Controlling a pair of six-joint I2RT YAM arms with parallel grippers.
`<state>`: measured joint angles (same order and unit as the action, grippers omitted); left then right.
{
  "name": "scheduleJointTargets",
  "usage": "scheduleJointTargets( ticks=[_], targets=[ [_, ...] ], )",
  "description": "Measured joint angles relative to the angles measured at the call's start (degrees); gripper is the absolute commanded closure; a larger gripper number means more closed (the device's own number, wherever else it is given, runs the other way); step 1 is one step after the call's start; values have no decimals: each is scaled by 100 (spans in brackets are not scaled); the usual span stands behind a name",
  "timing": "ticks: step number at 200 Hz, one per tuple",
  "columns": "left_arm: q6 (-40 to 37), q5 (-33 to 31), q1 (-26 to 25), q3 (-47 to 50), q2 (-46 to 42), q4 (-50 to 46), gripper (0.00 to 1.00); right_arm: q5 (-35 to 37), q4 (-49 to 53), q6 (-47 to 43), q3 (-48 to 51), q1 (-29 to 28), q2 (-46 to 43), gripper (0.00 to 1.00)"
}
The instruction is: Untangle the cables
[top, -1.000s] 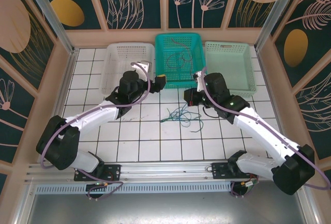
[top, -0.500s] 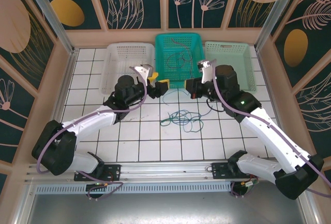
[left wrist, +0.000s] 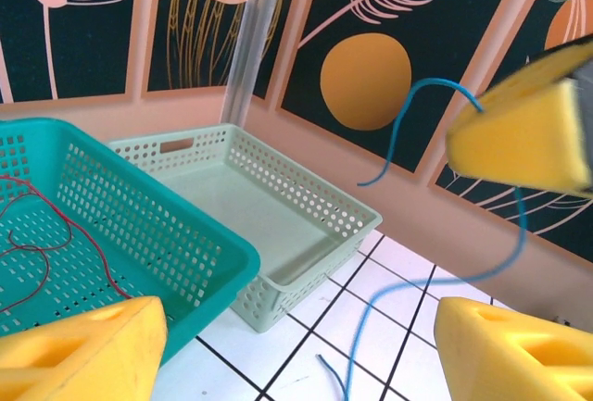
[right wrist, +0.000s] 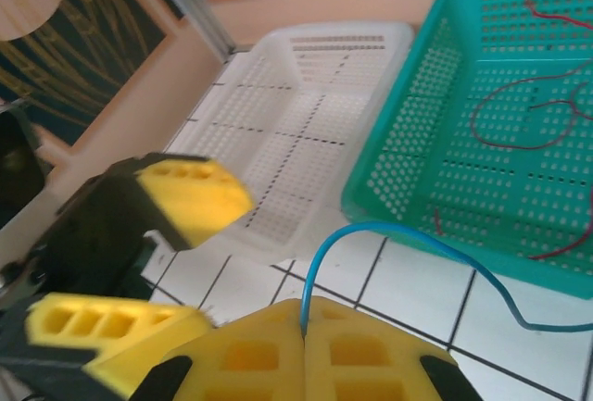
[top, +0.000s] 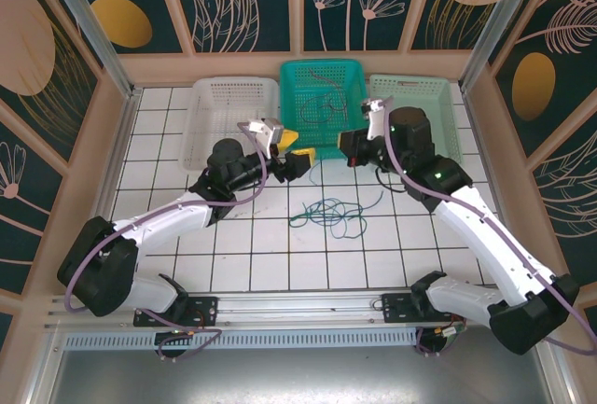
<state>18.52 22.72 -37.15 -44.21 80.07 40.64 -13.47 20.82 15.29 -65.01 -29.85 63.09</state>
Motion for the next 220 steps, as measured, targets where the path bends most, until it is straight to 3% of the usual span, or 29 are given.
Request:
scheduleJointTargets(
  ticks=[25,69,114,118,123,167,220],
  targets=[
    [2,0,0,81,0,11,24,-122,-33,2,2,446,9,100],
    [2,-2,0,92,22,33,23,-245,-94,-44,2,498,9,100],
    [-15,-264,0,223,-2,24,12,800,31,-396,-22,944,212,100],
    [-35,-310,0,251,-13,20,3,933,31,-439,-24,1027,269,100],
    [-22,-367,0,286,-28,15,2,1045,37,-479,-24,1143,339,100],
    [-22,-654,0,382,-140,-39,1,1405,-245,-758,2,2118,1075,100],
    [-24,-835,0,407,-140,-105,1,1296,-540,-1064,-258,2542,2588,100]
  ],
)
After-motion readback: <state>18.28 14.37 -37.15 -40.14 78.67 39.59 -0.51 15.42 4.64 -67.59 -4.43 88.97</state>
